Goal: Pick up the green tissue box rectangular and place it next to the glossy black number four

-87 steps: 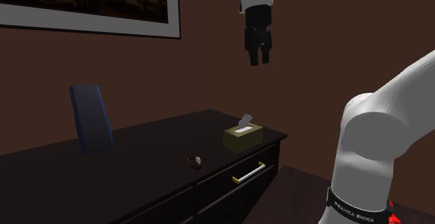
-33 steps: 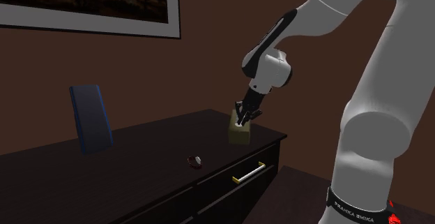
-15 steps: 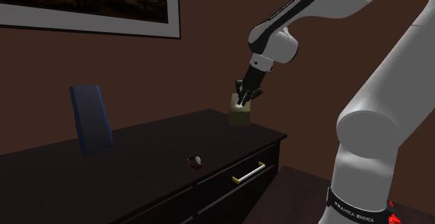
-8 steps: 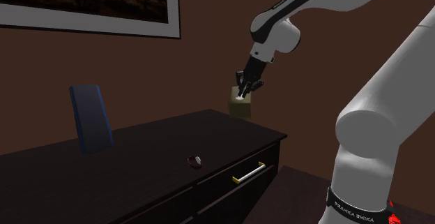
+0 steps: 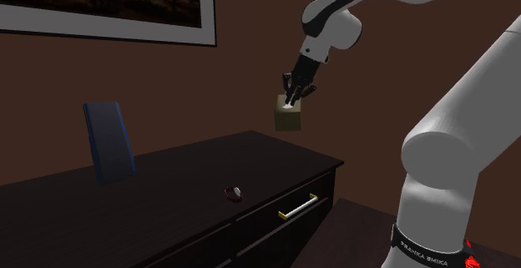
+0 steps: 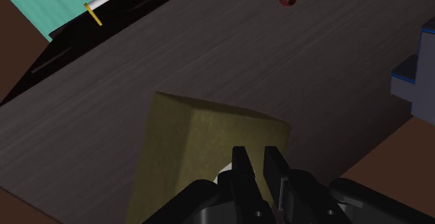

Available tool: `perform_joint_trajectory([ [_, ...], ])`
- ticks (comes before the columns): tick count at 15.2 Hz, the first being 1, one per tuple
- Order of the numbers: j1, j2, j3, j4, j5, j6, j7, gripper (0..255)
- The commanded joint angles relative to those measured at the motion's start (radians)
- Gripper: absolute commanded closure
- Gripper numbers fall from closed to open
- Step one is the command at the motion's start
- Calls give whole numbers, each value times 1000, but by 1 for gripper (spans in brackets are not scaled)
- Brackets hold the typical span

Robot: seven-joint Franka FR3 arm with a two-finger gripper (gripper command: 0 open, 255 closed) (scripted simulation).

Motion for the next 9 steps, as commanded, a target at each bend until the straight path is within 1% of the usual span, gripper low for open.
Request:
perform_joint_trajectory([
  [1, -3, -8, 4, 20, -5, -28, 9, 255],
  [9, -5, -21, 17, 116, -17, -133, 41, 255],
])
